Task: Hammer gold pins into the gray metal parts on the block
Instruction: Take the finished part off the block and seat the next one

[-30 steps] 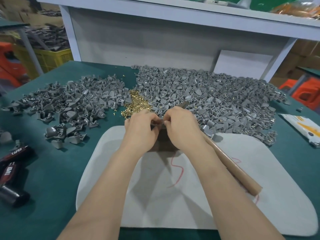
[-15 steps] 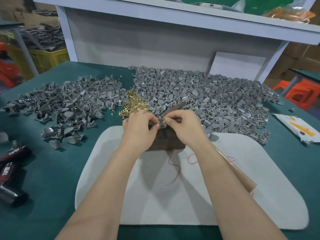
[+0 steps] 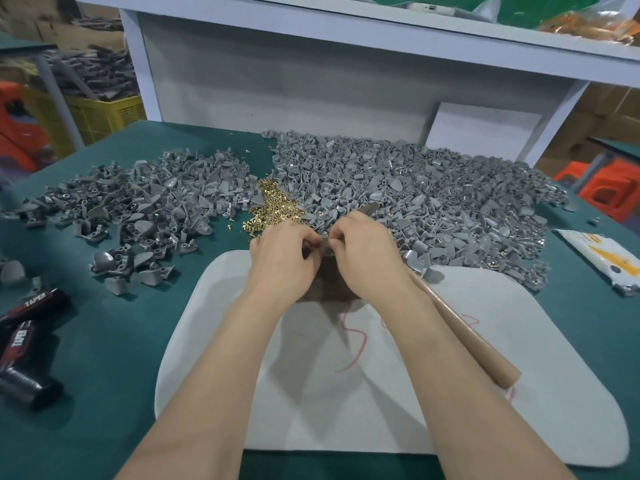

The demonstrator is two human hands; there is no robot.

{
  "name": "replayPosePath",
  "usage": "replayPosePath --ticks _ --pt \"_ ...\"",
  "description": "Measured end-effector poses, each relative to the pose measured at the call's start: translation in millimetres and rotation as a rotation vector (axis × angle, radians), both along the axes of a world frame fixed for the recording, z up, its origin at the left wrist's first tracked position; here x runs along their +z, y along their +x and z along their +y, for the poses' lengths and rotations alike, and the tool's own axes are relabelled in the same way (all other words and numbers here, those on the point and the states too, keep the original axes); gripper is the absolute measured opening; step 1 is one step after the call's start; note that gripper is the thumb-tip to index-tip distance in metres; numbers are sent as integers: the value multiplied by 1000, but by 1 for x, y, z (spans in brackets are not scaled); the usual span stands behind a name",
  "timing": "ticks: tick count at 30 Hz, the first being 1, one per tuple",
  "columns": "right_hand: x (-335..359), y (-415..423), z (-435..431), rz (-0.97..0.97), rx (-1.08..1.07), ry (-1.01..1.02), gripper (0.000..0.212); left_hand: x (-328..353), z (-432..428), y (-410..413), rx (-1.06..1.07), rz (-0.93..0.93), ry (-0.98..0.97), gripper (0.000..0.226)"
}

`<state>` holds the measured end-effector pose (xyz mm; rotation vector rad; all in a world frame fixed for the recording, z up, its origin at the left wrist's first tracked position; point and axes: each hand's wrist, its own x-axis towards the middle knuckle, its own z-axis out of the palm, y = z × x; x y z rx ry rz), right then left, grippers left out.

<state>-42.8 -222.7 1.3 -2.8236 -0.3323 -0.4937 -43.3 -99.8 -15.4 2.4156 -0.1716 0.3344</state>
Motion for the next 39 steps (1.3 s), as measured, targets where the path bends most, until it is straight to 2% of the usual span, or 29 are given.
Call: replayPosePath --ticks 4,9,11,17,26,30,34,39 --pt "9 3 5 18 -28 -123 12 0 1 1 15 6 25 15" --pt "11 6 9 42 -43 -144 14 -1 1 1 2 -8 50 15" --pt "8 6 7 68 -46 -65 13 -1 1 1 2 -9 37 14" --pt "-8 2 -4 94 7 355 9 -1 0 1 5 -8 8 7" --pt "-15 5 -11 74 -7 581 14 -2 1 1 -2 -12 -3 4" --pt "-13 5 -12 111 -2 636 12 -2 1 1 -7 -12 -9 5" --pt "-16 4 -7 94 1 574 6 -2 1 2 -12 -9 -12 6" --pt "-18 3 -7 41 2 534 11 -1 1 2 -15 -6 -10 6"
